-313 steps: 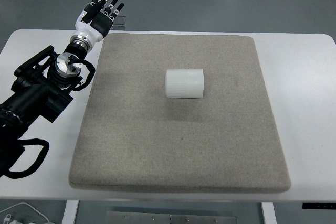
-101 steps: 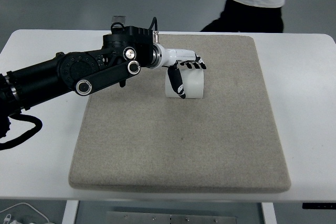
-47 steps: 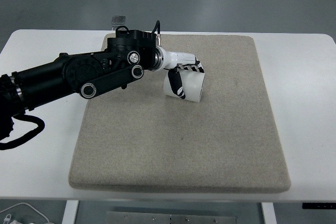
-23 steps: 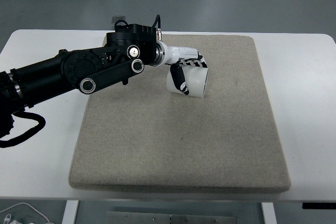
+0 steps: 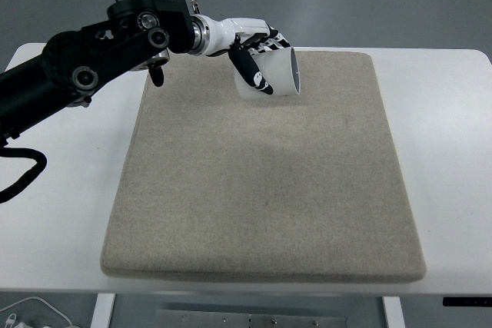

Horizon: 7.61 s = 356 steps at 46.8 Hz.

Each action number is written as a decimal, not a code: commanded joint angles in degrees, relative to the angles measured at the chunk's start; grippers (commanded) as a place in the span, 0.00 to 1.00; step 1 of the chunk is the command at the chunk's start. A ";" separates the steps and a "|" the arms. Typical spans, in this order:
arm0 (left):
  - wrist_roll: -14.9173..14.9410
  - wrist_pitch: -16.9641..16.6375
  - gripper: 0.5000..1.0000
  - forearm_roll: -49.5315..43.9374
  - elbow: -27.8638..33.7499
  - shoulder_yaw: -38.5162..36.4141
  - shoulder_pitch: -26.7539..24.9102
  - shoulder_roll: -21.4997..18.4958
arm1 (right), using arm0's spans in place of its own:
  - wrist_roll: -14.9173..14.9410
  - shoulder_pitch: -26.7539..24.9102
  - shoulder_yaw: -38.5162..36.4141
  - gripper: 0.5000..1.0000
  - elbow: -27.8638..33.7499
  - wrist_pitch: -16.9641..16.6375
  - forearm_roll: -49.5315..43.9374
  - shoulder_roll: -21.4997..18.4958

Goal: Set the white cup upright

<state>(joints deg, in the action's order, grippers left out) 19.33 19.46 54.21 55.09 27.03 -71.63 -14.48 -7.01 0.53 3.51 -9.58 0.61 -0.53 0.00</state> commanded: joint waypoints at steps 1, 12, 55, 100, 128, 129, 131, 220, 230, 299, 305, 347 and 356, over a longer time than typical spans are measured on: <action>-0.26 0.67 0.00 -2.35 -0.42 2.23 0.00 -1.42 | -0.02 0.00 0.00 0.86 0.00 0.01 0.00 0.00; -1.58 1.29 0.00 -7.19 -0.95 7.51 0.26 -4.59 | 0.07 0.00 0.00 0.86 0.00 0.01 0.00 0.00; -19.41 6.47 0.00 -26.26 -3.67 20.96 18.89 -8.37 | -0.02 0.00 0.00 0.86 0.00 0.01 0.00 0.00; -54.33 13.68 0.00 -24.16 -19.93 18.32 24.08 -1.25 | 0.07 0.00 -0.26 0.86 0.00 -0.52 0.09 0.00; -54.33 12.62 0.01 -19.15 -19.93 18.32 24.88 -1.69 | 0.07 -0.44 -0.17 0.86 0.00 -0.52 0.18 0.00; -54.33 12.62 0.01 -19.15 -19.93 18.32 24.96 -1.69 | 0.07 -0.44 -0.17 0.86 0.00 -0.52 0.18 0.00; -54.33 12.71 0.01 -19.15 -19.93 18.15 25.49 -1.69 | 0.07 -0.53 -0.17 0.86 0.00 -0.52 0.18 0.00; -54.33 4.80 0.26 -19.06 -27.22 10.06 28.83 4.29 | 0.07 -2.28 -0.18 0.86 0.00 -0.52 0.26 0.00; -54.33 4.71 0.38 -19.14 -28.28 10.06 28.57 5.26 | 0.07 -2.28 -0.26 0.86 0.00 -0.52 0.26 0.00; -54.33 4.89 1.00 -20.11 -28.72 11.29 27.95 5.70 | 0.07 -3.07 -0.17 0.86 -0.09 -0.52 0.18 0.00; -54.33 5.07 1.00 -20.64 -28.54 11.29 27.60 5.52 | 0.07 -3.07 -0.17 0.86 -0.09 -0.52 0.18 0.00; -54.33 5.33 1.00 -24.41 -21.25 13.67 26.02 1.39 | 0.07 -3.07 -0.09 0.86 -0.17 -0.52 0.18 0.00; -54.33 7.09 0.99 -31.71 -21.86 12.70 22.95 0.51 | 0.07 -3.07 -0.09 0.86 -0.17 -0.52 0.09 0.00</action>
<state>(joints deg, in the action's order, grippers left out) -35.00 26.42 25.07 33.47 40.19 -47.74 -13.87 -6.94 -2.55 3.43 -9.69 0.10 -0.43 0.00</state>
